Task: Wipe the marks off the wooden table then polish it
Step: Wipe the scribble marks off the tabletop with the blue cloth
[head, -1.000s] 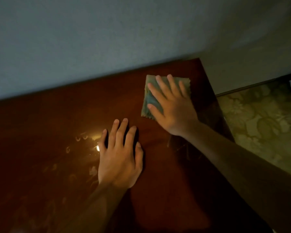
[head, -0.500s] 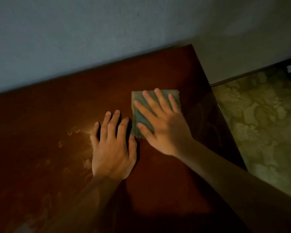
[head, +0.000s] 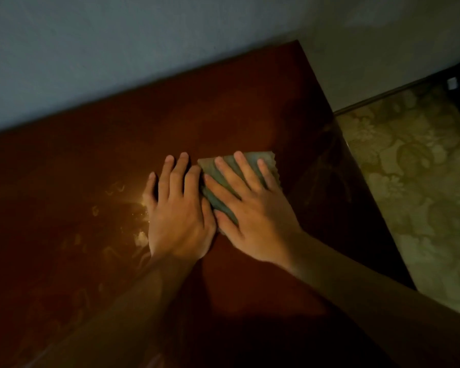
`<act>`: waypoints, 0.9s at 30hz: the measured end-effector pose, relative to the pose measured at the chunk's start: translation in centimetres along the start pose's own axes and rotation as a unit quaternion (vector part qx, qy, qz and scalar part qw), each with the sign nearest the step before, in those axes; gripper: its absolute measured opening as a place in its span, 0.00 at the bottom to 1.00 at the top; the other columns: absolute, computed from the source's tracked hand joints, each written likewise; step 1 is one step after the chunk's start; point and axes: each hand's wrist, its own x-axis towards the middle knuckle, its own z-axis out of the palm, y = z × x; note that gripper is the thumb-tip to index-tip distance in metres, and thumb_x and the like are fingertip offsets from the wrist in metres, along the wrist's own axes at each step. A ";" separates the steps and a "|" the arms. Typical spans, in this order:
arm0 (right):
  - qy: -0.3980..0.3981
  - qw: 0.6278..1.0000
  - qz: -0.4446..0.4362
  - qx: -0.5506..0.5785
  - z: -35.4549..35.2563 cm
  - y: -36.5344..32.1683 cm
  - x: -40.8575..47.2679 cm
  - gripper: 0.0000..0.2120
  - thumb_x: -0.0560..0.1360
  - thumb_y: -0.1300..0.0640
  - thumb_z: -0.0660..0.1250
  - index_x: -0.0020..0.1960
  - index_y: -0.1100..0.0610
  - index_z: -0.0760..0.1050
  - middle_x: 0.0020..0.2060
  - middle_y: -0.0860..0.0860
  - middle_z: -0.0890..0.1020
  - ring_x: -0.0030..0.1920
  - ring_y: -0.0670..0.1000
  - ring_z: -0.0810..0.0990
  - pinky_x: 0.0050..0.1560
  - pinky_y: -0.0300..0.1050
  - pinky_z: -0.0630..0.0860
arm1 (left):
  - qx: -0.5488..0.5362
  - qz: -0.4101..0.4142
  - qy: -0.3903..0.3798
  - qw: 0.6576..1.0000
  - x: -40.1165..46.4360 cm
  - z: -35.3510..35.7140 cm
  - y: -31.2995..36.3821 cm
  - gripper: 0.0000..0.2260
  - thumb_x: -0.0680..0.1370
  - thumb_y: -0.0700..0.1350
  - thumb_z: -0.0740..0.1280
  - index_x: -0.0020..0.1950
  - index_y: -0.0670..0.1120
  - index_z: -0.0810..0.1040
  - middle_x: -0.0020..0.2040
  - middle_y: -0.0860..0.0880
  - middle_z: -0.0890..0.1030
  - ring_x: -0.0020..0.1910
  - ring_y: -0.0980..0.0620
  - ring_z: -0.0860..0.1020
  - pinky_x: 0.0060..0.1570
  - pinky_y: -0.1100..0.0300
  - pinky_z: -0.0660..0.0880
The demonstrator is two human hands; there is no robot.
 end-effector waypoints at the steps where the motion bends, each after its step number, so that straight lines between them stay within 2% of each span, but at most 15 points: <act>1: -0.014 1.000 -0.004 -0.002 -0.3 1.3 0.2 0.29 0.82 0.40 0.53 0.81 0.48 0.60 0.81 0.53 0.60 0.82 0.59 0.54 0.80 0.64 0.50 | -0.002 -0.002 0.003 1.000 0.0 0.0 0.0 0.23 0.79 0.48 0.53 0.71 0.41 0.70 0.75 0.40 0.68 0.77 0.41 0.61 0.74 0.40 0.55; 2: -0.020 1.000 0.019 -0.006 -0.7 3.1 0.7 0.30 0.82 0.38 0.52 0.81 0.48 0.59 0.81 0.53 0.59 0.82 0.59 0.54 0.80 0.64 0.50 | -0.004 -0.005 0.006 1.000 0.0 0.1 0.1 0.22 0.79 0.48 0.54 0.71 0.42 0.70 0.75 0.41 0.68 0.77 0.41 0.61 0.75 0.40 0.55; 6: -0.009 0.977 0.212 -0.015 -2.7 10.4 3.3 0.31 0.82 0.37 0.45 0.83 0.47 0.52 0.83 0.52 0.53 0.82 0.59 0.47 0.80 0.64 0.45 | -0.008 -0.005 0.022 1.000 0.0 0.4 0.1 0.20 0.81 0.48 0.54 0.70 0.43 0.70 0.75 0.41 0.68 0.77 0.42 0.62 0.75 0.40 0.56; 8: 0.003 0.969 0.247 -0.021 -2.7 10.5 3.6 0.31 0.83 0.38 0.45 0.83 0.48 0.51 0.83 0.53 0.52 0.82 0.60 0.47 0.80 0.63 0.44 | -0.005 -0.001 0.028 1.000 0.0 0.5 0.0 0.20 0.81 0.48 0.55 0.70 0.43 0.70 0.75 0.41 0.69 0.77 0.42 0.62 0.74 0.39 0.56; 11: 0.031 0.970 0.239 -0.028 -1.3 4.7 2.1 0.30 0.83 0.40 0.48 0.82 0.50 0.55 0.82 0.55 0.56 0.82 0.62 0.51 0.79 0.66 0.48 | -0.007 0.001 0.023 1.000 0.1 0.7 -0.2 0.20 0.81 0.48 0.54 0.70 0.43 0.69 0.76 0.42 0.68 0.78 0.42 0.61 0.74 0.39 0.56; 14: 0.031 0.990 0.140 -0.002 0.8 -3.8 -2.3 0.28 0.83 0.44 0.50 0.81 0.52 0.61 0.81 0.54 0.61 0.81 0.61 0.54 0.79 0.66 0.51 | -0.024 0.003 0.017 1.000 0.0 0.7 -0.4 0.21 0.80 0.50 0.53 0.71 0.44 0.69 0.76 0.42 0.67 0.78 0.42 0.60 0.74 0.39 0.55; 15: 0.022 0.993 0.116 0.002 1.0 -4.8 -3.5 0.28 0.83 0.43 0.51 0.81 0.51 0.61 0.81 0.53 0.61 0.82 0.59 0.54 0.80 0.64 0.50 | -0.030 0.007 0.016 0.999 0.0 0.7 -0.4 0.21 0.80 0.50 0.53 0.71 0.45 0.69 0.76 0.42 0.67 0.78 0.42 0.60 0.74 0.39 0.55; 17: -0.005 0.996 0.083 0.011 0.5 -2.4 -4.0 0.30 0.82 0.40 0.53 0.81 0.49 0.60 0.82 0.52 0.59 0.82 0.59 0.53 0.80 0.63 0.48 | -0.038 0.000 0.023 0.999 0.0 0.7 -0.4 0.19 0.81 0.49 0.54 0.70 0.45 0.70 0.76 0.42 0.67 0.78 0.43 0.60 0.75 0.40 0.54; 19: -0.001 0.992 0.128 -0.003 -0.5 2.9 -3.1 0.32 0.82 0.38 0.50 0.82 0.49 0.58 0.82 0.53 0.57 0.82 0.60 0.52 0.79 0.64 0.46 | -0.038 -0.002 0.032 0.999 0.0 0.7 -0.2 0.18 0.82 0.49 0.55 0.70 0.45 0.70 0.75 0.42 0.68 0.78 0.43 0.60 0.75 0.41 0.54; 21: 0.004 0.973 0.231 -0.004 -1.8 8.7 -2.3 0.33 0.82 0.36 0.45 0.83 0.49 0.55 0.83 0.53 0.55 0.82 0.61 0.50 0.79 0.64 0.47 | -0.031 0.002 0.033 0.999 -0.1 0.7 -0.1 0.18 0.82 0.49 0.56 0.70 0.45 0.70 0.76 0.42 0.68 0.78 0.43 0.60 0.75 0.41 0.54; 23: 0.016 0.950 0.311 0.014 -2.4 11.5 -2.2 0.31 0.83 0.37 0.46 0.83 0.48 0.52 0.83 0.53 0.53 0.82 0.61 0.49 0.80 0.63 0.50 | -0.021 0.004 0.029 0.999 -0.1 0.7 -0.1 0.18 0.83 0.50 0.56 0.70 0.44 0.70 0.76 0.42 0.67 0.78 0.42 0.60 0.75 0.40 0.54; 25: 0.034 0.941 0.336 0.002 -1.6 9.4 -2.5 0.31 0.83 0.38 0.46 0.83 0.49 0.50 0.83 0.54 0.53 0.82 0.63 0.49 0.79 0.64 0.48 | -0.016 0.004 0.027 0.999 -0.1 0.8 -0.1 0.19 0.82 0.50 0.56 0.71 0.44 0.69 0.76 0.41 0.67 0.78 0.42 0.59 0.75 0.40 0.54; 27: 0.048 0.953 0.298 -0.013 -0.3 4.0 -3.6 0.32 0.83 0.38 0.48 0.83 0.50 0.54 0.82 0.55 0.55 0.82 0.63 0.50 0.78 0.65 0.45 | -0.012 0.003 0.026 1.000 0.0 0.8 0.0 0.19 0.82 0.51 0.56 0.71 0.44 0.69 0.76 0.41 0.67 0.78 0.42 0.60 0.74 0.39 0.54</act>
